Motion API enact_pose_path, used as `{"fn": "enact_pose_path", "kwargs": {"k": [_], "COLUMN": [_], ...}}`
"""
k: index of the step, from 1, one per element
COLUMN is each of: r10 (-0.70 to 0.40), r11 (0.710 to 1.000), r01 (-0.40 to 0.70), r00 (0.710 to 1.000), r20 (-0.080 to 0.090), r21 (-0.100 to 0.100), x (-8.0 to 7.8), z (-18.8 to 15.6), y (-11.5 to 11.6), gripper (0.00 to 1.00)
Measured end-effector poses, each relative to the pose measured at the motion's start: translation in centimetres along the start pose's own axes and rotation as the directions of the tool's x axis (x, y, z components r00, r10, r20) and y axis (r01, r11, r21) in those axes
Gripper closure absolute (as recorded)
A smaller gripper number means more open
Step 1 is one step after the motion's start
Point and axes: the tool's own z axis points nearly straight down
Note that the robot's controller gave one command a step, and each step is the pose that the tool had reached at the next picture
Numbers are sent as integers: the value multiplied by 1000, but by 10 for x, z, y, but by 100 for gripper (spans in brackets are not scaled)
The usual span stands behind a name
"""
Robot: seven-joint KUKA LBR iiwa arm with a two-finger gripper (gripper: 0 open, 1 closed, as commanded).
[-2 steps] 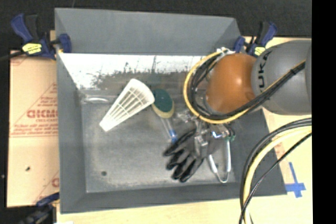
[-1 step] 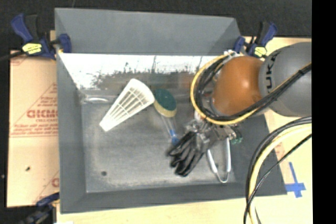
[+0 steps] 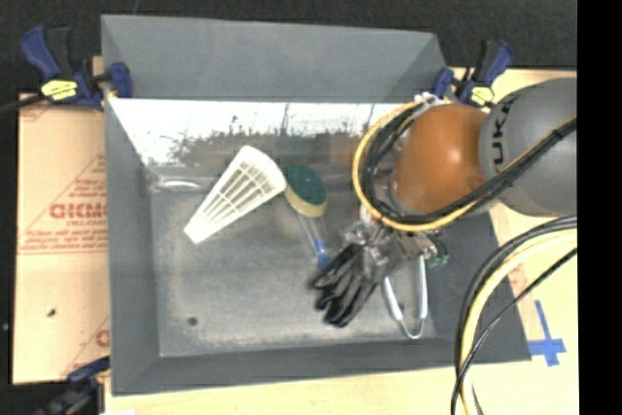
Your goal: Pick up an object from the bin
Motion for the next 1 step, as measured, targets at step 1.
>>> {"fn": "enact_pose_path", "kwargs": {"k": [1], "r10": [1], "r11": [1000], "r01": [-1], "r00": [1000], "r20": [0], "r21": [0], "x": [-4], "z": [-107], "y": [7], "gripper": [100]}}
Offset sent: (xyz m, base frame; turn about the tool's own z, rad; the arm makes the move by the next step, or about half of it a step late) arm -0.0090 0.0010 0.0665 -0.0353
